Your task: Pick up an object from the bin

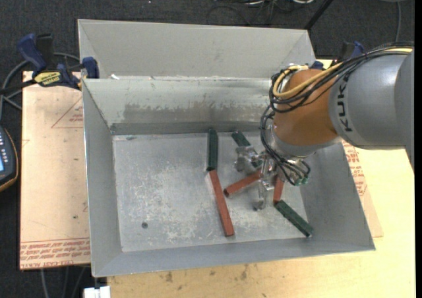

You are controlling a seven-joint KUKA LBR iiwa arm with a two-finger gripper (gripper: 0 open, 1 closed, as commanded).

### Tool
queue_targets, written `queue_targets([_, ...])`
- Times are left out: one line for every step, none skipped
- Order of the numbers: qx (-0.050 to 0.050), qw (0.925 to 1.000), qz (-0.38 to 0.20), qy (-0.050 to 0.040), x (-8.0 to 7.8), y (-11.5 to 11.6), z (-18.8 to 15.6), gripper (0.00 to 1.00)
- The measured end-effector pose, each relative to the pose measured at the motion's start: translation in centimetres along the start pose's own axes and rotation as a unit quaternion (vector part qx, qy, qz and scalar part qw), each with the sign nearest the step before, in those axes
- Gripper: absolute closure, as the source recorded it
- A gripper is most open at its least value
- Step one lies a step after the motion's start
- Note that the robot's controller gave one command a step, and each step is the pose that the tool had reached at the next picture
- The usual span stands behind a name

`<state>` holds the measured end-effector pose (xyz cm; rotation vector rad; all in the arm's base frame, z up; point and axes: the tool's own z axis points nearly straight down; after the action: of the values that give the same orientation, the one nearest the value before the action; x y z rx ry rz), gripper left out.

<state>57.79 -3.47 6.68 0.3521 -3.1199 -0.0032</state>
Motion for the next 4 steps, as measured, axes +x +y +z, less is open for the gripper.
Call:
queue_targets([0.002, 0.9974, -0.073, -0.0036, -0.8, -1.2, -3.4, 0.0])
queue_targets([0.001, 0.993, -0.118, -0.0014, -0.5, -0.7, -3.3, 0.0])
queue_targets([0.0, 0.9928, -0.12, -0.0004, -0.6, -1.0, -0.1, 0.0])
queue_targets([0.0, 0.9929, -0.119, -0.0014, -0.7, -0.9, -0.1, 0.0])
